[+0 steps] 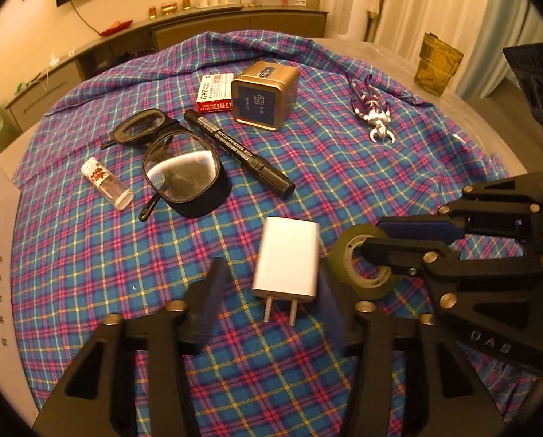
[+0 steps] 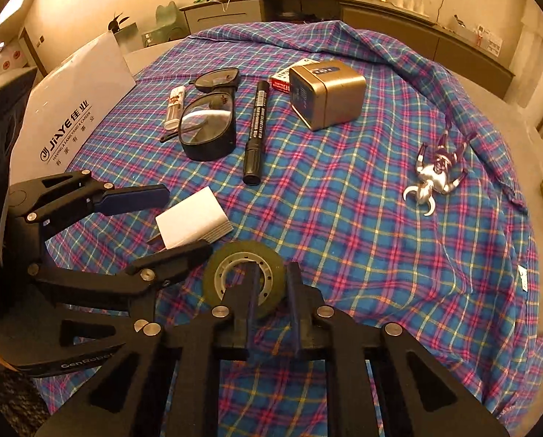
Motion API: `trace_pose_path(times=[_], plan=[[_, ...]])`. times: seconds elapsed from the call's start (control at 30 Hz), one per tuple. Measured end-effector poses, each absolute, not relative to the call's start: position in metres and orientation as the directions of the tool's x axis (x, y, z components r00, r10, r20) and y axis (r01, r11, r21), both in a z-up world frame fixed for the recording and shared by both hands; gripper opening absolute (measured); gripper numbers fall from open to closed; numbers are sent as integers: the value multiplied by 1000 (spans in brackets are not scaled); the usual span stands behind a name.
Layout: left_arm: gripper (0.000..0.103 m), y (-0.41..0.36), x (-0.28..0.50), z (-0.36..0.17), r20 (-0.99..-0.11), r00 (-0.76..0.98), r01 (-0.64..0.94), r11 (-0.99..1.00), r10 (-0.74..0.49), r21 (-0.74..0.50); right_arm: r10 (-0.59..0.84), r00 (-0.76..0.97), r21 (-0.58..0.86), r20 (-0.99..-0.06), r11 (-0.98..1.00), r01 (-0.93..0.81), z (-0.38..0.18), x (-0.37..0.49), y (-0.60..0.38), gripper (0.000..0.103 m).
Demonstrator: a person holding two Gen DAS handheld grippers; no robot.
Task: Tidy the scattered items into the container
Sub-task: 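Grasp the green tape roll with the right gripper while the left gripper grasps the white charger, then carry the charger with the left gripper and tape with the right gripper over the box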
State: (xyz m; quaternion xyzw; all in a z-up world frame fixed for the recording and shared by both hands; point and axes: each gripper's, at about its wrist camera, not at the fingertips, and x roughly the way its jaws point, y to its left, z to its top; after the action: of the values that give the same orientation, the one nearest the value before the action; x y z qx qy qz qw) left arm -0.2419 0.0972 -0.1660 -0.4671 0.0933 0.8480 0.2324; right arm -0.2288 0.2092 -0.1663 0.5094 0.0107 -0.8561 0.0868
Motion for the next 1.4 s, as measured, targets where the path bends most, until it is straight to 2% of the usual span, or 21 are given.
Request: trace_pose_path(times=[0.33,0.43,0.47,0.53,0.67,0.77,0.8,0.83,1.1,1.3,1.4], plan=[[28,75,-233,-145,-803,-491,-418,-900,338,-124,-192,-527,127,-828,-979,158,-138,-223,207,15],[28,67,-233,-143,-798,-489,-396,-905,352,-156,-198,-537,133,-820,-978,158,-133,-221,207,15],[29,66,-233,-143,-795,-489,-396,-903,359,-164,-196,-541,132,-818,-979,155,-132,-220,207,15],[58,73,-234,-142,-791,-485,-417,-894,374,-167,-196,-546,135,-814,-979,150,-130,-220,208,15],[58,94,-241,-158,-834,-461,-448,-891,304,-77,-176,-552,119,-815,-983,137,-130,-218,210,14],[54,100,-242,-169,-836,-467,-466,-884,289,-45,-179,-545,131,-819,-983,126,-132,-218,215,12],[34,101,-243,-169,-837,-468,-473,-880,284,-34,-177,-544,130,-820,-984,124,-133,-219,216,12],[32,100,-245,-168,-839,-462,-474,-880,287,-40,-179,-542,132,-821,-983,124,-133,-220,216,12],[31,73,-252,-167,-845,-440,-403,-908,306,-119,-196,-503,147,-842,-980,136,-145,-224,213,12],[31,68,-244,-155,-831,-451,-406,-904,325,-133,-153,-459,118,-875,-988,104,-171,-230,218,22],[31,66,-240,-148,-822,-460,-414,-900,335,-134,-132,-471,83,-872,-989,124,-171,-230,211,23]])
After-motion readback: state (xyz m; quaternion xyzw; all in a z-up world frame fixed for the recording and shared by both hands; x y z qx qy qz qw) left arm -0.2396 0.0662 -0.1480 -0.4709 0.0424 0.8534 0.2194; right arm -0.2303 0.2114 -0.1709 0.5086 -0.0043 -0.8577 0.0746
